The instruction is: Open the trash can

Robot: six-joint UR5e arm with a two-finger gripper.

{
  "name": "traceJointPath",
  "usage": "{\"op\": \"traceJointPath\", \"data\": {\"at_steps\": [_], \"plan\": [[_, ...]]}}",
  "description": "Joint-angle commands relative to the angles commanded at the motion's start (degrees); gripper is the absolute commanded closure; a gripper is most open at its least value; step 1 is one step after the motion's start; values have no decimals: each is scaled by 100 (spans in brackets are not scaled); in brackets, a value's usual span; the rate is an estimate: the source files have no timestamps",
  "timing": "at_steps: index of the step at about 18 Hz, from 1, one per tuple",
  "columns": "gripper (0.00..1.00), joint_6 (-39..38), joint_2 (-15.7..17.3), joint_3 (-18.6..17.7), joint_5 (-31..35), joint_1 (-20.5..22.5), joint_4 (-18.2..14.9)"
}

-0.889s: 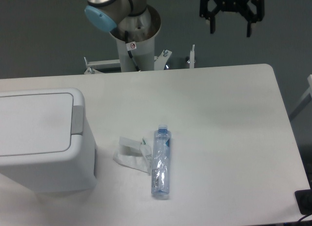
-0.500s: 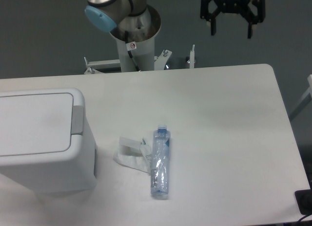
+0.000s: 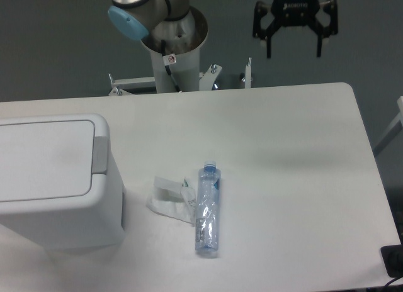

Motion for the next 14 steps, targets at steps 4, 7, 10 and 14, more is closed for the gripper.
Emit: {"op": "traceJointPath", "data": {"at_steps": [4,7,10,14], "plan": [[0,-848,35,79,-369,-430,116],[0,-1829,-9,114,-667,-887,81],[0,-2963,-325,132,-959,-1310,107],[0,-3239,-773,298,-897,-2004,142]]}}
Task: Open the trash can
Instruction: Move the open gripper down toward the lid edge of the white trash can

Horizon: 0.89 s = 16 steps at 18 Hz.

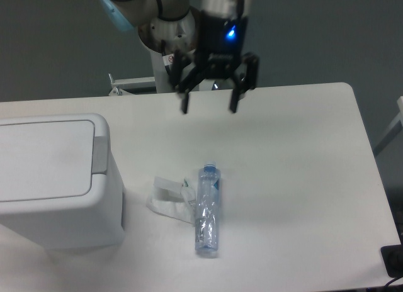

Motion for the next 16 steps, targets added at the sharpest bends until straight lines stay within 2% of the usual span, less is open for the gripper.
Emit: {"op": "traceJointPath", "data": {"at_steps": [5,16], "plan": [[0,-167,-466,194,9,-554,395],[0,-141,-432,-35,9,-862,492]]}}
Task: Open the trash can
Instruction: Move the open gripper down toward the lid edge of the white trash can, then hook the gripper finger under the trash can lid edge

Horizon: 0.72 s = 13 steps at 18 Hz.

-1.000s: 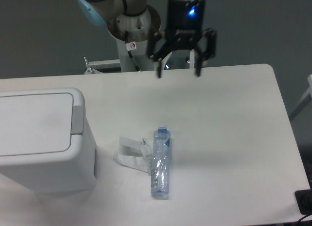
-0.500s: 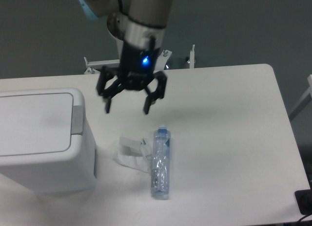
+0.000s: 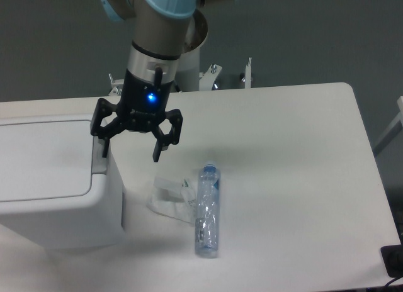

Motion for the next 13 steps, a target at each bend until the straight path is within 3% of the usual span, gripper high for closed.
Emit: {"op": "traceJointPath", "data": {"at_steps": [13], "plan": [[0,167,-26,-158,26,0,167]]}}
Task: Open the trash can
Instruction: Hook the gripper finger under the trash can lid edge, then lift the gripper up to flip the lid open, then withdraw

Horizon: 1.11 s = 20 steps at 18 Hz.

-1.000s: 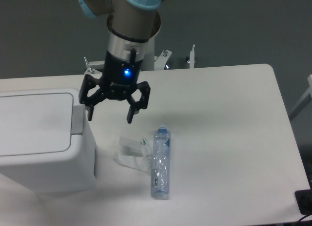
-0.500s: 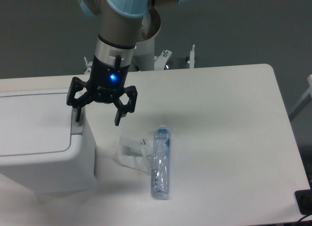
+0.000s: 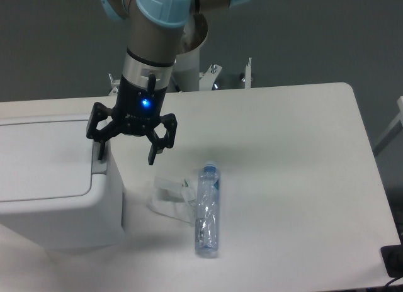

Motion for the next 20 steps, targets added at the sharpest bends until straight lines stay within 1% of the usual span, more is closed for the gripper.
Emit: {"op": "traceJointPath", "data": {"at_steps": [7,9,10,11,13,15,16,17,18,20], "plan": [[0,9,0,0,18,0,9],[0,0,44,122,9,9,44],[0,-17,87,306,9,17,122],[0,-70,88,525,-9,87,140],[0,-79,88,816,17,271,132],[0,-70,123,1001,26,535,149],[0,8,140,1045,192,684,176],[0,44,141,1054,568,877,193],[0,227,149,1055,858,1062,176],[0,779,149,1037,1115,1369,123]]}}
